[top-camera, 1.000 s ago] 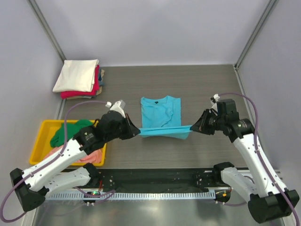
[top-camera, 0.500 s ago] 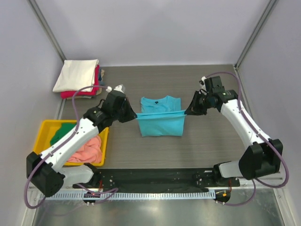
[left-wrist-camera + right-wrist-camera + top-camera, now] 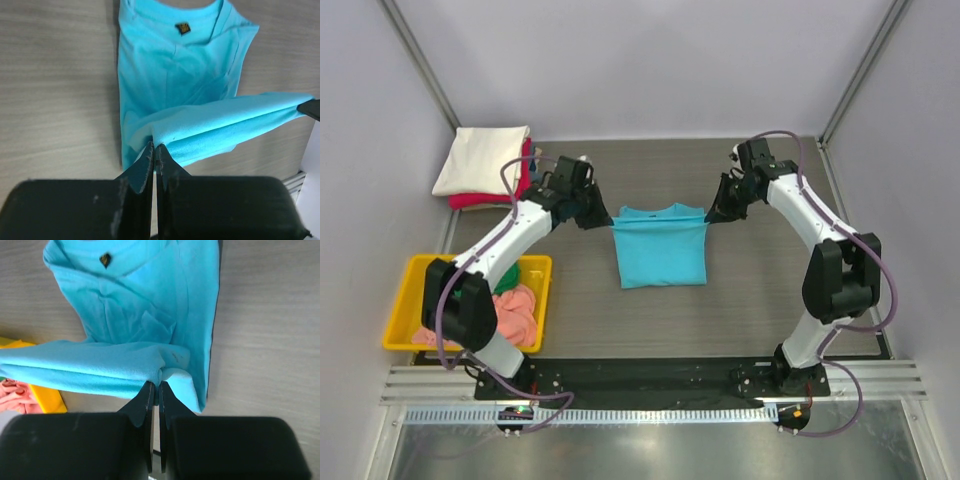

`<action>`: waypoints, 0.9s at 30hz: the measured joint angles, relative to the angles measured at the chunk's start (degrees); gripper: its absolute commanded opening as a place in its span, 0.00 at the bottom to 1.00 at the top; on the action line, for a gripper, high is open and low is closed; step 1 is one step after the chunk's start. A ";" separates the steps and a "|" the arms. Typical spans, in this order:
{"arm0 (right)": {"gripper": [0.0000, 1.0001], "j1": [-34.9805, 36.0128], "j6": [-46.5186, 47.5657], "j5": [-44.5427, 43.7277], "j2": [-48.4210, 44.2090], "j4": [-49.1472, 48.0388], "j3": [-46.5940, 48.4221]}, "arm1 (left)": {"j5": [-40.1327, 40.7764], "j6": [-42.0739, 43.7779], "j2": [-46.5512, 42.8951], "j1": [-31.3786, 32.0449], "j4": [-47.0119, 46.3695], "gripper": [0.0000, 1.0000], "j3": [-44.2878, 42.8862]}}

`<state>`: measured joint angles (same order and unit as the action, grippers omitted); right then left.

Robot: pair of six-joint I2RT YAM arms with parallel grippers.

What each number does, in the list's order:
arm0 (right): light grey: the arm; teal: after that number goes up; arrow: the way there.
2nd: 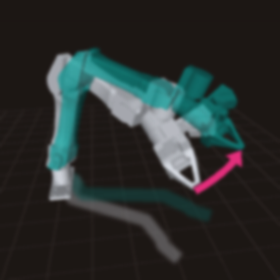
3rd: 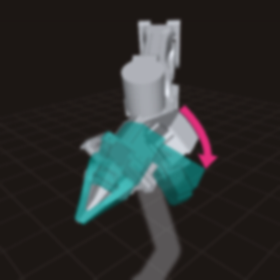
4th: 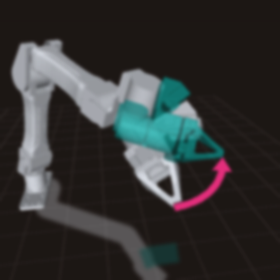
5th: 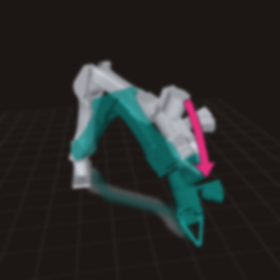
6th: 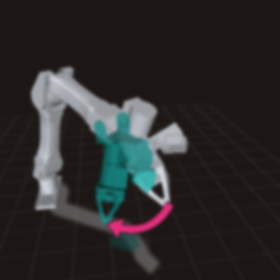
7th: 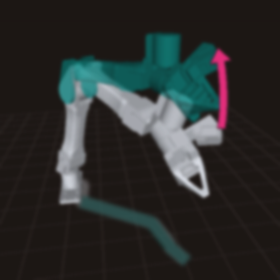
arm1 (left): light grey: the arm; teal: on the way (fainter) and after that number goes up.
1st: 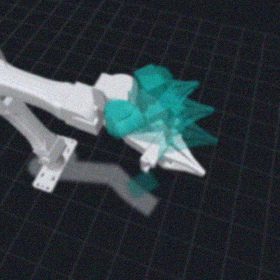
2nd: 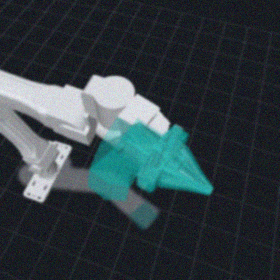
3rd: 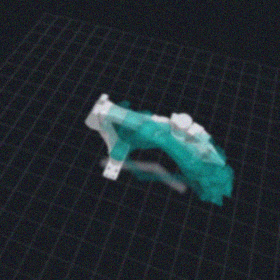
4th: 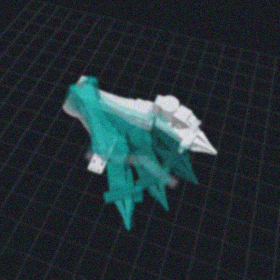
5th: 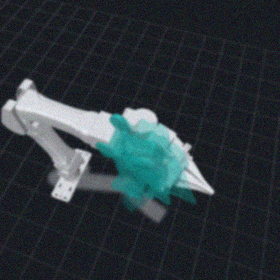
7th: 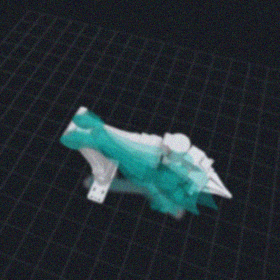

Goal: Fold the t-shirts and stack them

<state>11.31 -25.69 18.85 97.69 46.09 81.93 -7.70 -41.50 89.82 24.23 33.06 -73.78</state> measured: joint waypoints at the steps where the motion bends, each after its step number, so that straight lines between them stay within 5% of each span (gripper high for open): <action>1: 0.01 -0.09 0.11 -0.09 1.18 -0.22 1.09 | -0.33 0.09 1.44 -0.46 0.02 0.00 -1.36; 17: 0.01 -1.49 0.11 -1.18 20.37 -0.15 18.21 | -5.09 0.28 23.89 -5.46 0.96 0.00 -18.53; 27: 0.01 -2.32 -0.02 -1.22 26.29 0.04 23.76 | -6.27 1.49 30.58 -6.32 2.71 0.00 -27.87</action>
<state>8.99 -25.71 17.63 123.98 46.13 105.69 -13.98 -40.01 120.40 17.91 35.77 -101.65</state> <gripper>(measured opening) 0.082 0.008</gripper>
